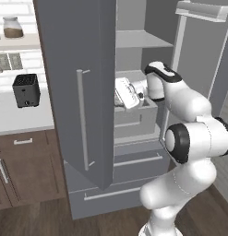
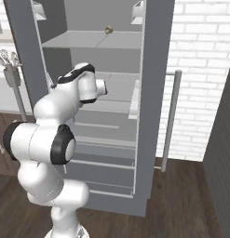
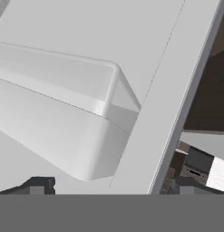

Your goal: Take the strawberry from the fridge and place it on top of the pancake, located on the dining counter.

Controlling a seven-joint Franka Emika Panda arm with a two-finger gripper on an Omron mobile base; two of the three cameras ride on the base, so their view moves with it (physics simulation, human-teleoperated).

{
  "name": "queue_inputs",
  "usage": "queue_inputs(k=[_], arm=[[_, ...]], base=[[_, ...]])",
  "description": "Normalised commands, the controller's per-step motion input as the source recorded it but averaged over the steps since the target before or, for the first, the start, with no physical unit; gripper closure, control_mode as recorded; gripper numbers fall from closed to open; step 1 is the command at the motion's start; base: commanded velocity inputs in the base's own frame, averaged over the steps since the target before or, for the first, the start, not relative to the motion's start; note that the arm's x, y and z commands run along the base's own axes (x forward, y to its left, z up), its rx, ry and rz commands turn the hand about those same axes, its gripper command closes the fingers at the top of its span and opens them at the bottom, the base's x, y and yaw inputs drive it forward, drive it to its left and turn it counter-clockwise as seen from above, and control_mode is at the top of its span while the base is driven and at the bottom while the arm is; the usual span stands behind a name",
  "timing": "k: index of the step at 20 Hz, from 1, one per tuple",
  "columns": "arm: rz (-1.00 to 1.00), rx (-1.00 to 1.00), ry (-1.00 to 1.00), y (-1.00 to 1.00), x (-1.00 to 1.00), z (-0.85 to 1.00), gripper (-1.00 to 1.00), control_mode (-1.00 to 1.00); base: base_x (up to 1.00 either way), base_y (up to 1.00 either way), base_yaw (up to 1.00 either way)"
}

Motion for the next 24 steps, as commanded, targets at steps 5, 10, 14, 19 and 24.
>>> queue_inputs(k=[5, 10, 14, 19, 24], arm=[[-0.17, -0.01, -0.01, 0.99, -0.41, -0.02, -1.0, -1.0], [-0.15, -0.08, 0.0, 1.0, -0.48, 0.0, -1.0, -1.0], [-0.16, -0.11, 0.0, 1.0, -0.24, 0.0, -1.0, -1.0], [-0.06, -0.14, 0.03, 0.73, 0.0, 0.08, -1.0, -1.0], [-0.03, -0.04, 0.02, -0.3, 0.0, 0.34, -1.0, -1.0]], base=[[0.0, 0.0, 0.0], [0.0, 0.0, 0.0], [0.0, 0.0, 0.0], [0.0, 0.0, 0.0], [0.0, 0.0, 0.0]])
